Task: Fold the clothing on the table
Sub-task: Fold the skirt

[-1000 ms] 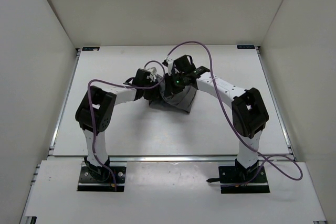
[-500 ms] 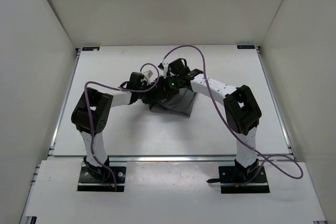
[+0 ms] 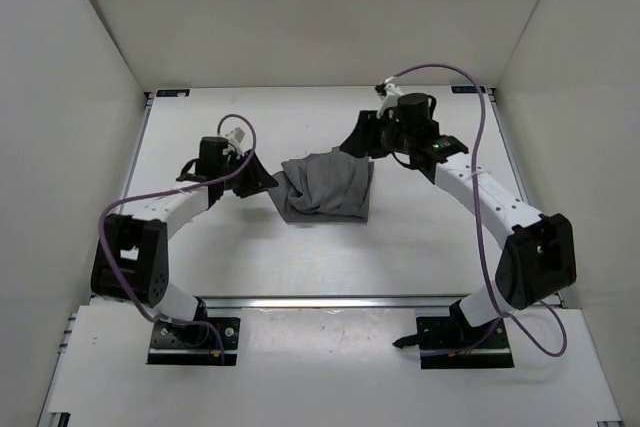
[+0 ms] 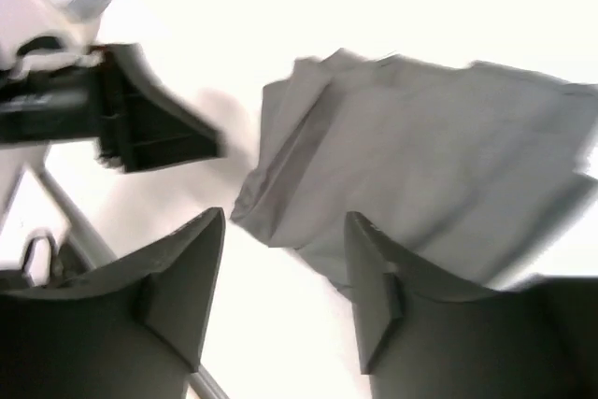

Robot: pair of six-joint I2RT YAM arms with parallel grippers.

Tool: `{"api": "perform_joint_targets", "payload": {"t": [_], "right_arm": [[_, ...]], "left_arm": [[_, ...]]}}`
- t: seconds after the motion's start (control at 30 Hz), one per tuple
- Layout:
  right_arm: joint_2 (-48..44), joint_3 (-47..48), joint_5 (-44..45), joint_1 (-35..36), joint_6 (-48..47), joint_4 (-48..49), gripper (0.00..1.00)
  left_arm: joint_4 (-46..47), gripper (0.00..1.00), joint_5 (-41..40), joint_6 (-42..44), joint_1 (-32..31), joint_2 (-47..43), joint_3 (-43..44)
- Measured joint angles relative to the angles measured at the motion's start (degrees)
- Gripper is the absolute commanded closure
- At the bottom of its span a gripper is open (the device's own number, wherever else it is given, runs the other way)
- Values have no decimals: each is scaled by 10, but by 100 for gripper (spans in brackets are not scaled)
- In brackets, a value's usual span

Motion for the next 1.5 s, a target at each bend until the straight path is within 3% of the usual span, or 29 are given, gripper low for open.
{"api": "perform_joint_targets", "payload": {"t": [0.07,0.17,0.27,0.33,0.4,0.6,0.83,0.9,0.97,1.03,1.1,1.13,1.2,1.33,1.5], "right_arm": [[-26,-29,10,-22,-3,17,79],[-12,-57,18,-45,-7,20,100],[38,-70,21,-53,-14,12,99],[72,-73,18,-52,-20,2,100],[114,-72,11,-45,-29,-1,100],[168,-42,-12,-38,-49,-2,100],[172,-63,-35,-59,-67,7,100],[172,-71,-47,-77,-71,5,99],[172,-72,-64,-96,-74,2,77],[172,-59,-73,-110,-76,-13,64],[172,-31,-75,-119,-79,-35,42],[171,-13,-71,-120,-79,-45,38],[162,26,-59,-115,-86,-60,29],[95,46,-13,-106,-95,-79,25],[-21,-31,45,-103,-92,-83,25]], "left_arm": [[0,50,-6,-6,17,-36,-3],[19,62,-12,-17,15,-66,0],[42,88,-15,-30,-17,-58,19],[59,100,-19,-37,-52,-39,39],[95,100,-26,-42,-121,5,63],[97,100,-77,-40,-181,80,62],[56,100,-160,-36,-138,75,-5],[55,95,-167,-33,-121,64,-7],[55,85,-170,-29,-104,49,-7],[52,72,-172,-21,-95,32,-5],[38,37,-173,-5,-93,14,9],[30,30,-173,4,-92,4,18],[7,1,-176,21,-90,-23,37],[-42,1,-195,50,-68,-106,42],[-134,1,-247,96,-35,-174,42]]}}
